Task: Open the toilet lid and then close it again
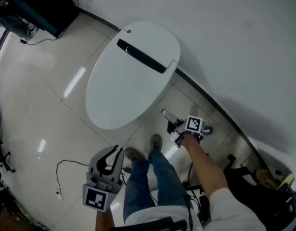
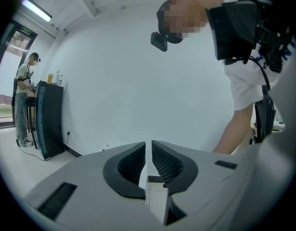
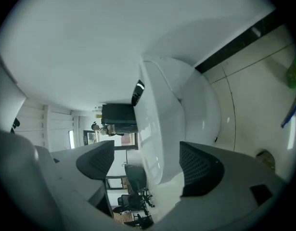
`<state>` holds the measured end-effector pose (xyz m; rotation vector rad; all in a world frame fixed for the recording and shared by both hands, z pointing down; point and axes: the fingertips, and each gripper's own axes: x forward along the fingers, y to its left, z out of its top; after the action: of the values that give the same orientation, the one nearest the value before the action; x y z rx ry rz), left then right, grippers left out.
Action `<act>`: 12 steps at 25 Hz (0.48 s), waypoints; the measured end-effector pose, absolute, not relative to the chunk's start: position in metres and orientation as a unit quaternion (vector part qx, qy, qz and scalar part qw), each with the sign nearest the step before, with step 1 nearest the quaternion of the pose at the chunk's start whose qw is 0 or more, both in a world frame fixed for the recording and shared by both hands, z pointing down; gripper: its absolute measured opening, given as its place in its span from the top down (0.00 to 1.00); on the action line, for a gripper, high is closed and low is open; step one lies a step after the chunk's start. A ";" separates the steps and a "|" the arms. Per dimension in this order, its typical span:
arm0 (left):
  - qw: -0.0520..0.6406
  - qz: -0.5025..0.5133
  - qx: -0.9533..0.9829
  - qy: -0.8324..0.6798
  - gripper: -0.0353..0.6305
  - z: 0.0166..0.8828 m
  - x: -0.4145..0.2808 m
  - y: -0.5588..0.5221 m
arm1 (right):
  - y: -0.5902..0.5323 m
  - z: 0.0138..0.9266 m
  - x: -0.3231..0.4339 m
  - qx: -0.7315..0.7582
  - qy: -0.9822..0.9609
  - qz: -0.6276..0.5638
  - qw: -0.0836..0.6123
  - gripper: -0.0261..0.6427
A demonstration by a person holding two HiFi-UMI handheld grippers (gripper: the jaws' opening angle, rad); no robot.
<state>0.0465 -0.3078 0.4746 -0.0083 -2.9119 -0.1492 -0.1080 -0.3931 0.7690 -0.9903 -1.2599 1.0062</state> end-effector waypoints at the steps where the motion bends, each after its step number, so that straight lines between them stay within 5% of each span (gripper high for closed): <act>1: 0.115 -0.056 -0.005 -0.992 0.90 0.480 0.047 -0.309 | -0.388 0.780 -0.109 -0.413 -0.544 0.432 0.589 0.34; 12: 0.136 -0.069 -0.060 -0.986 0.90 0.524 0.076 -0.289 | -0.334 0.847 -0.109 -0.383 -0.554 0.436 0.596 0.34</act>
<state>0.0763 -0.2894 0.5237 -0.1738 -2.8556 -0.2011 -0.1090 -0.3345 0.8475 -0.8894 -1.2864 1.0132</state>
